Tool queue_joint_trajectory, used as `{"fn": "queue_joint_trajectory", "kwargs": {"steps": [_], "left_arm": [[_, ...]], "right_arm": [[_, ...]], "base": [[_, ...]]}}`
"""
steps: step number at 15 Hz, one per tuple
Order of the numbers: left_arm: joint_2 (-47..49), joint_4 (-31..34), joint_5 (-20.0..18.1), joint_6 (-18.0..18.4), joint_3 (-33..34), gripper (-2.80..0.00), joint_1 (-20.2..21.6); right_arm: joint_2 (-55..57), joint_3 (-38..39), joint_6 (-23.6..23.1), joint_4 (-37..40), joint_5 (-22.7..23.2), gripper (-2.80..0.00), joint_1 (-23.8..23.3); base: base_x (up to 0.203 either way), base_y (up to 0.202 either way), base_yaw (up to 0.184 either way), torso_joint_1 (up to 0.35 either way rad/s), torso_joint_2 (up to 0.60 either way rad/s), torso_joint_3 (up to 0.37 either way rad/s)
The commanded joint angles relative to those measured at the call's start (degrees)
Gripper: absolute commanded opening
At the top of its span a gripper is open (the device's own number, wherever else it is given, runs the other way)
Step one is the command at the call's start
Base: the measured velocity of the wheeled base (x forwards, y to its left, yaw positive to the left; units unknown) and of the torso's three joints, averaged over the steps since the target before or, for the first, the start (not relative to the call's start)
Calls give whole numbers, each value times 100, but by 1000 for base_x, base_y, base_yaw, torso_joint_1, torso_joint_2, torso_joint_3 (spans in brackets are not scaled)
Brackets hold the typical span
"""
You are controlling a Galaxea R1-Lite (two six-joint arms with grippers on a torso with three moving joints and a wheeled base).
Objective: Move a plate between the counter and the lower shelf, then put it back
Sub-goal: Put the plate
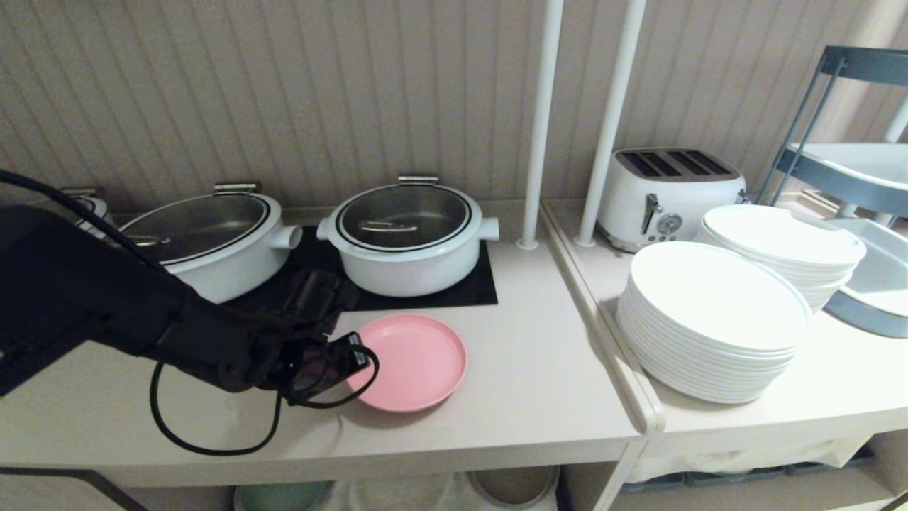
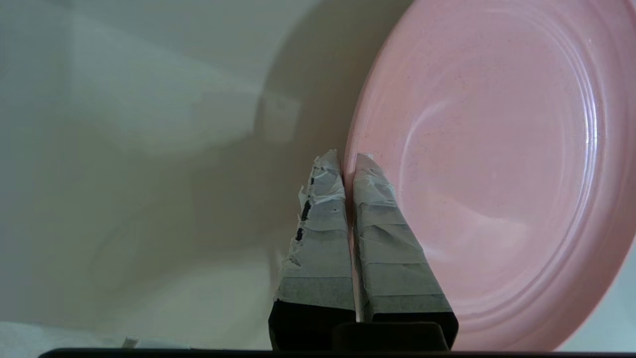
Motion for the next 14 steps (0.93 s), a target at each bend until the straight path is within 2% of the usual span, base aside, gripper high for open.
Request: {"fn": "queue_joint_trajectory", "kwargs": {"steps": [1, 14], "left_arm": [[82, -9, 12, -25, -75, -280, -14], [318, -9, -6, -60, -252, -280, -77]], "right_arm": [[7, 0, 1, 0, 0, -280, 2], [7, 0, 1, -5, 0, -280, 2]], "base": [[0, 0, 0, 0, 0, 0], [0, 0, 0, 0, 0, 0]]}}
